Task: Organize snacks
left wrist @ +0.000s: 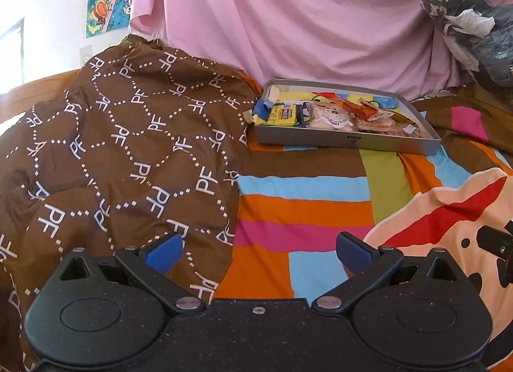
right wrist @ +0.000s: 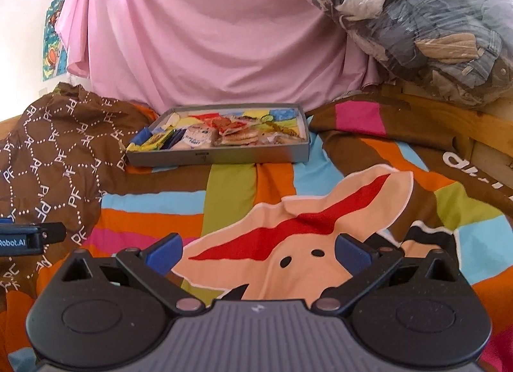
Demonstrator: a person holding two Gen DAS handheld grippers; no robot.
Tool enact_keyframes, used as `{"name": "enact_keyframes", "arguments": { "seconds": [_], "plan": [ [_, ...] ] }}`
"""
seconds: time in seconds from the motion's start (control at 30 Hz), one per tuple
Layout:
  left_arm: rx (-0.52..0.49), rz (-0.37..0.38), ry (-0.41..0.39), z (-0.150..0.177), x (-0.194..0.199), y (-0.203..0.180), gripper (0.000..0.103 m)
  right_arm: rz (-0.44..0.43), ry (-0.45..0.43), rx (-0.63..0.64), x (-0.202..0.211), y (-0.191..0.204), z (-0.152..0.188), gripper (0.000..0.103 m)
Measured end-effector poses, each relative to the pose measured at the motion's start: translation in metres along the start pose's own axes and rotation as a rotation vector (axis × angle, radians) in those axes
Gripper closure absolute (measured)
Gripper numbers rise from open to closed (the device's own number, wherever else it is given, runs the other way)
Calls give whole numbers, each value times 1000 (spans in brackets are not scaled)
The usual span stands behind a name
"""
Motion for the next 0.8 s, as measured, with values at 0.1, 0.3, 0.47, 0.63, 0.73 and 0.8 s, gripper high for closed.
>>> {"name": "enact_keyframes", "arguments": {
  "seconds": [0.1, 0.3, 0.47, 0.63, 0.73, 0.8],
  "plan": [
    [9, 3, 7, 2, 0, 2, 1, -3, 15, 1, -2, 1, 3, 0],
    [-9, 5, 7, 5, 2, 1, 2, -3, 14, -1, -2, 2, 3, 0],
    [-19, 5, 5, 5, 3, -1, 2, -6, 9, 2, 0, 2, 2, 0],
    [-17, 6, 3, 5, 4, -1, 2, -7, 0, 5, 2, 3, 0, 0],
    [-17, 6, 2, 4, 5, -2, 2, -8, -1, 6, 2, 3, 0, 0],
    [-17, 7, 2, 4, 5, -2, 2, -8, -3, 7, 2, 3, 0, 0]
  ]
}}
Point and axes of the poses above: each gripper's, at about its wrist camera, not at the fingertips, and x roughly against the way its jaws point, y to its left, z to its underside, the point moved 2 cm from there along -x, roughly the way its jaws point, and after that the axes turned 4 degrees about y, right-handed, at the moved point
